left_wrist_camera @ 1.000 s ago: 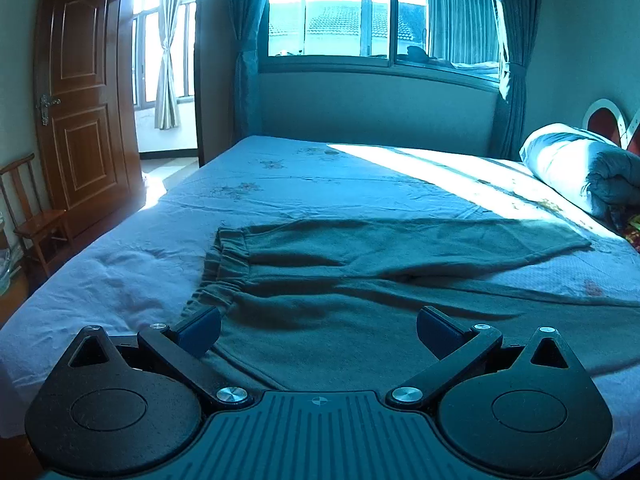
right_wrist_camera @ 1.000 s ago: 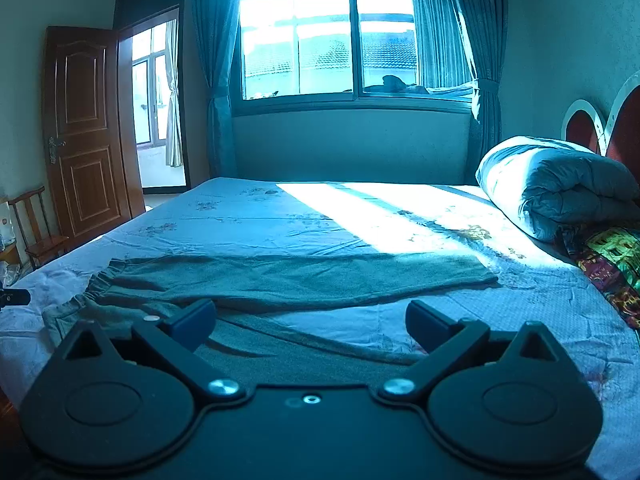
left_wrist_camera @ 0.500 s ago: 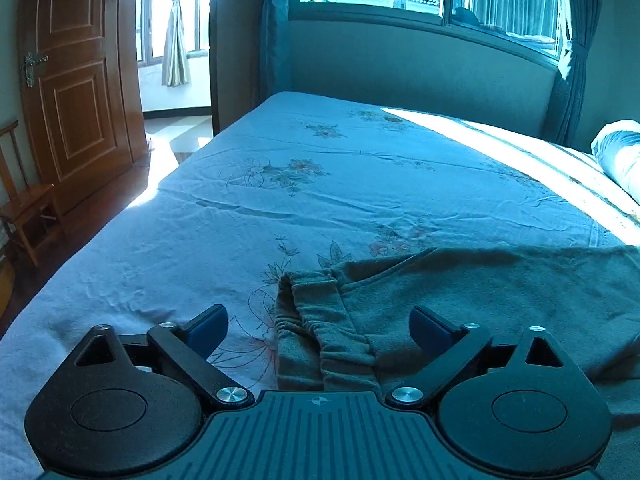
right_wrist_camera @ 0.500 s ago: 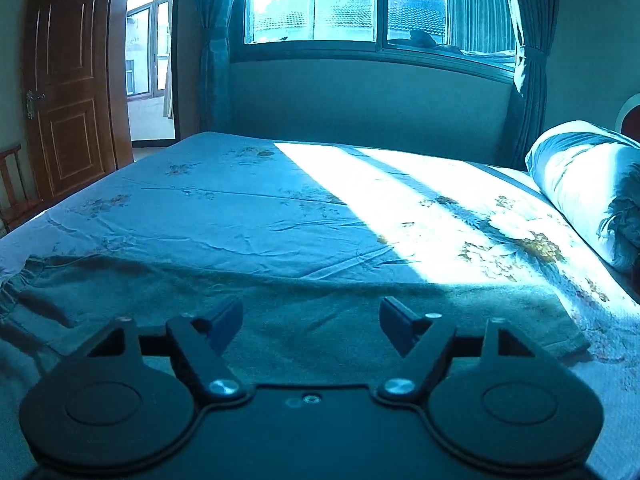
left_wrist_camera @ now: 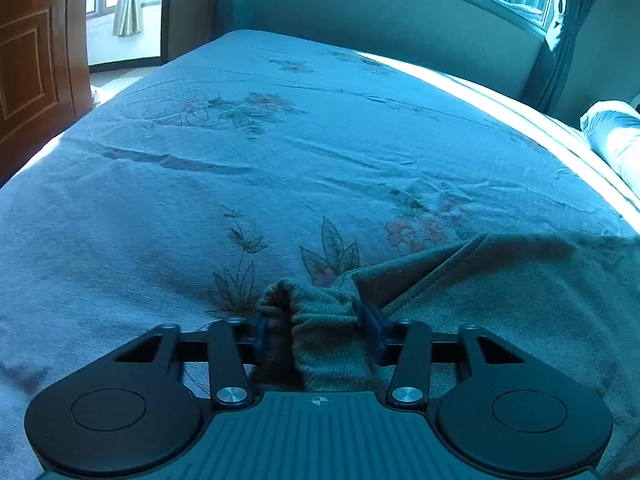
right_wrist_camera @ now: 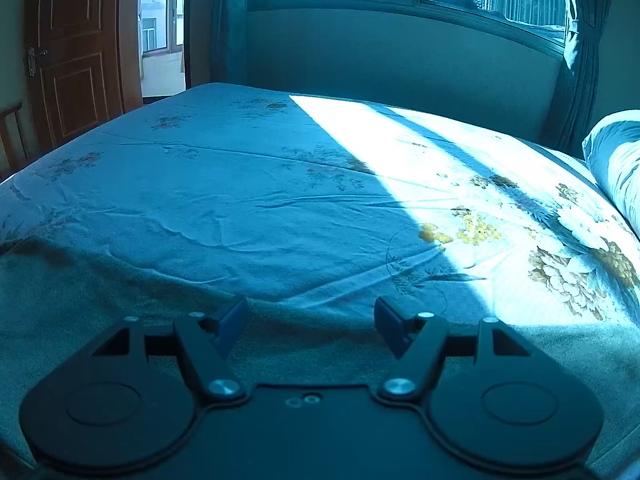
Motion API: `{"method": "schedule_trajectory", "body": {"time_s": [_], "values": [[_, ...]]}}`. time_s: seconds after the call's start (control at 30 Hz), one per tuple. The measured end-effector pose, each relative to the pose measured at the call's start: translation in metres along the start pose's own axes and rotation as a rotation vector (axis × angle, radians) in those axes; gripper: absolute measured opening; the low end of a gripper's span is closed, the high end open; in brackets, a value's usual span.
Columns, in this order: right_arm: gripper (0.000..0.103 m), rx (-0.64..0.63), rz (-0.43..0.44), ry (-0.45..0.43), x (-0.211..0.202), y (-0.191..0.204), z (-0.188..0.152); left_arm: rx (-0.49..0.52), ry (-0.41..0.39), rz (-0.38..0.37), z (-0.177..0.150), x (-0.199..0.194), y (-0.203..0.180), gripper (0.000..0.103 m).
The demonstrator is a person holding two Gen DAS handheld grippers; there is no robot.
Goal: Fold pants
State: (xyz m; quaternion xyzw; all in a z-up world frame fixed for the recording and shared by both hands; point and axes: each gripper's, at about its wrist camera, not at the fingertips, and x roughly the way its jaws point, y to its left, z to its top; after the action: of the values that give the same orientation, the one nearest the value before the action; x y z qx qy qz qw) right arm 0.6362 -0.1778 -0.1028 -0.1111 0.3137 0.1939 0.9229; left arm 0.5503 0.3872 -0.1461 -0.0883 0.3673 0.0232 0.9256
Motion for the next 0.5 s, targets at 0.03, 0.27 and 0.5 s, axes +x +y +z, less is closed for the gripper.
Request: {"method": "schedule_trajectory", "body": {"time_s": [0.03, 0.27, 0.5], "values": [[0.062, -0.018, 0.005, 0.009, 0.004, -0.002, 0.000, -0.005, -0.014, -0.012, 0.001, -0.002, 0.000, 0.028], [0.066, -0.181, 0.054, 0.151, 0.039, -0.012, -0.001, -0.022, -0.045, -0.051, 0.002, -0.018, 0.009, 0.025], [0.054, -0.274, 0.260, 0.131, 0.046, 0.003, 0.011, -0.005, -0.007, -0.040, 0.001, -0.006, 0.009, 0.025]]}}
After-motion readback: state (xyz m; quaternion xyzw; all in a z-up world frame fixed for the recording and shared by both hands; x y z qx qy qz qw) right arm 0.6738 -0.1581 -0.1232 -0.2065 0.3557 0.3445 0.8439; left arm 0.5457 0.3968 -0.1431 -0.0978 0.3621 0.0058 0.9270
